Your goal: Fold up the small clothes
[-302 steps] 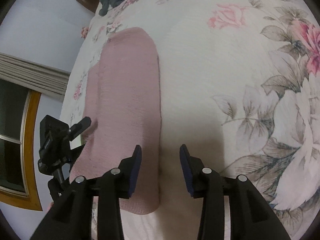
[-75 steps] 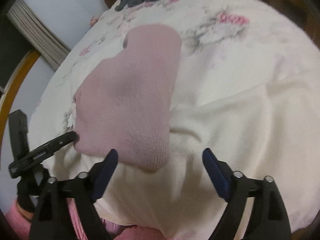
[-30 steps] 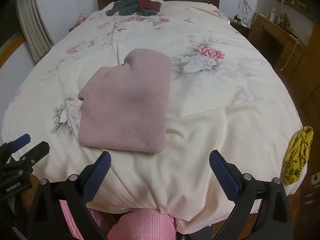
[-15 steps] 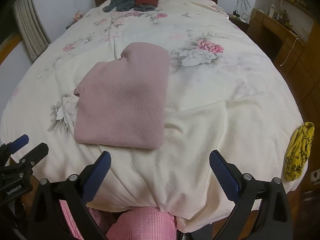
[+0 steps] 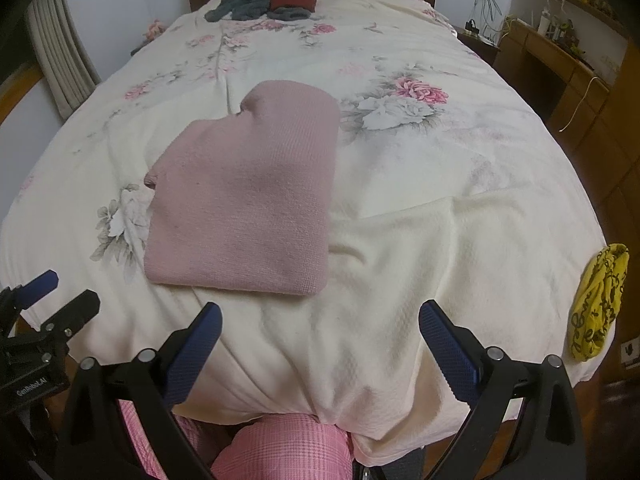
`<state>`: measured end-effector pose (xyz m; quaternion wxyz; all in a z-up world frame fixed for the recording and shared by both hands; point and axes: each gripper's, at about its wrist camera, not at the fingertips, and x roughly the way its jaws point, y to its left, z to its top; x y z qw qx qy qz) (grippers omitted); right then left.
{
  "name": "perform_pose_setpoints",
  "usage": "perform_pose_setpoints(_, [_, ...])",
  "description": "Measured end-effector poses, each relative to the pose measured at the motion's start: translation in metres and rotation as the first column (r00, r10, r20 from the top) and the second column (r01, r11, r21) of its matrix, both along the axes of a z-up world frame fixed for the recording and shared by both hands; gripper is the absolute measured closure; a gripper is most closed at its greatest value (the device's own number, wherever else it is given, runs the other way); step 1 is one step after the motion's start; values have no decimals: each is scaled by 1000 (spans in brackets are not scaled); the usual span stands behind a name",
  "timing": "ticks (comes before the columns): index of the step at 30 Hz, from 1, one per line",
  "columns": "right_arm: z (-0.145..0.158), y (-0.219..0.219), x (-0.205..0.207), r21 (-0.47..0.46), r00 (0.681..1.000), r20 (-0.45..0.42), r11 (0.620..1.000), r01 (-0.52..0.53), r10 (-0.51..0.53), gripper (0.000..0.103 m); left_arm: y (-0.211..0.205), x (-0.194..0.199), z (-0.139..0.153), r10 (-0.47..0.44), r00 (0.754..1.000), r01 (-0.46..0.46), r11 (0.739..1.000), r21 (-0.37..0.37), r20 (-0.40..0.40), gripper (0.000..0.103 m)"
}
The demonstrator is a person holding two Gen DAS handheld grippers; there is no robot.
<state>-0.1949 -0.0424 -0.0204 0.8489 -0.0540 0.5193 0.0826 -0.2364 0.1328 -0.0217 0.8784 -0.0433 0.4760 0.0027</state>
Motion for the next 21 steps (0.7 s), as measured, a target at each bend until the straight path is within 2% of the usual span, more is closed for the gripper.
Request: perform_pose_setpoints(21, [-8, -9, 5, 16, 999, -29, 999, 40, -40, 4, -3, -3, 0, -2, 1000, 2, 1000, -12, 10, 12])
